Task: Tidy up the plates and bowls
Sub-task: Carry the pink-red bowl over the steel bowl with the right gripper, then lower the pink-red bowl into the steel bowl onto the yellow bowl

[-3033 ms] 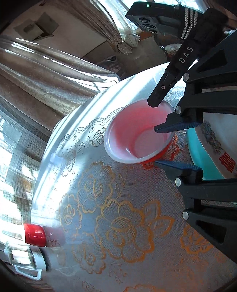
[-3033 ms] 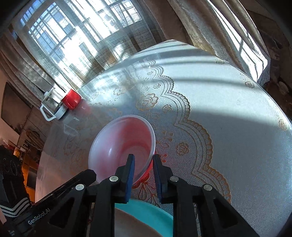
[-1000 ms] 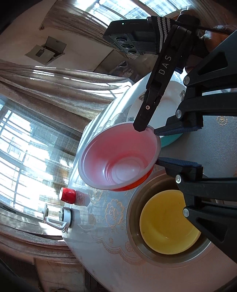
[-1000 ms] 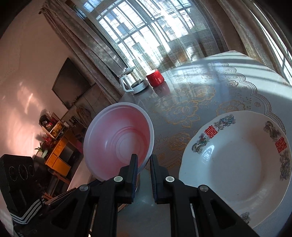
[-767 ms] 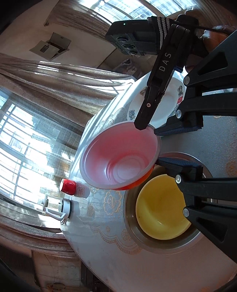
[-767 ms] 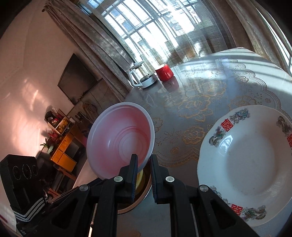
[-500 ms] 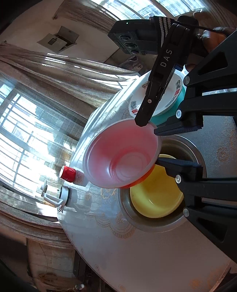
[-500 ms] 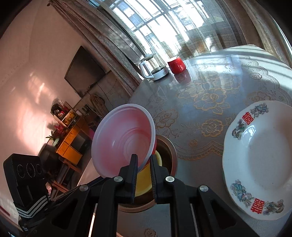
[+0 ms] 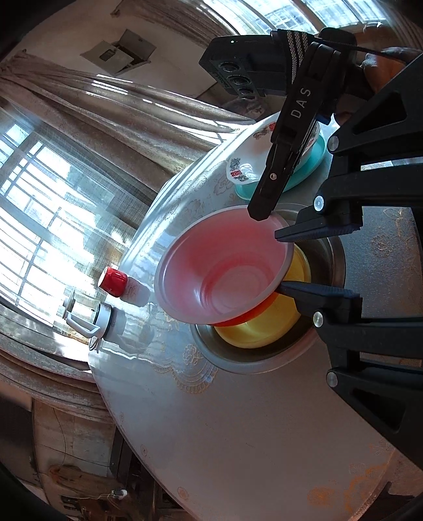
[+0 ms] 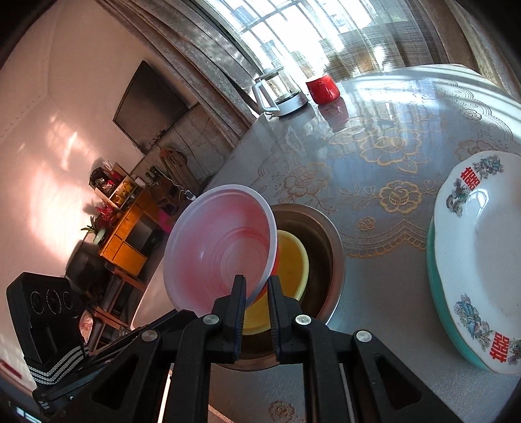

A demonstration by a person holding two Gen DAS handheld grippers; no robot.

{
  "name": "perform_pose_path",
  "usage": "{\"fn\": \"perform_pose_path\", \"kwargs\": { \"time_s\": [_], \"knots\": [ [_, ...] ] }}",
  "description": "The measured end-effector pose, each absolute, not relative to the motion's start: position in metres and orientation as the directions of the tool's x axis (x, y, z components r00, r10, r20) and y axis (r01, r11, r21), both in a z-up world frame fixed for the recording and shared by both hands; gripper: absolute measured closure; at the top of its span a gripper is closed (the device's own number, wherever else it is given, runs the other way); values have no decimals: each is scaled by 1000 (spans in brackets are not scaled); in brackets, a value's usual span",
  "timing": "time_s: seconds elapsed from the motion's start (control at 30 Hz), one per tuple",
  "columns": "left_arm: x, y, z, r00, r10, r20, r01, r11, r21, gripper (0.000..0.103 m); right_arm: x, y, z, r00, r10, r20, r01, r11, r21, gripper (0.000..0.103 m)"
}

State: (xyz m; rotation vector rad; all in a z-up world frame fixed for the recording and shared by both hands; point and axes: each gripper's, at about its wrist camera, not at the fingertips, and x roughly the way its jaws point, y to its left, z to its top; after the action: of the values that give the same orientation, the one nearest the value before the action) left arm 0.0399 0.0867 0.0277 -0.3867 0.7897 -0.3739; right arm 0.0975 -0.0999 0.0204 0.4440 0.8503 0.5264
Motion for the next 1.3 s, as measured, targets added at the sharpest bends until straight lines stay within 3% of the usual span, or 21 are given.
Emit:
{"fn": "perform_pose_path", "kwargs": {
  "time_s": [1.3],
  "knots": [
    [46, 87, 6, 626, -415, -660, 148, 894, -422, 79, 103, -92, -1, 496, 566, -659, -219, 816, 536, 89]
  ]
}}
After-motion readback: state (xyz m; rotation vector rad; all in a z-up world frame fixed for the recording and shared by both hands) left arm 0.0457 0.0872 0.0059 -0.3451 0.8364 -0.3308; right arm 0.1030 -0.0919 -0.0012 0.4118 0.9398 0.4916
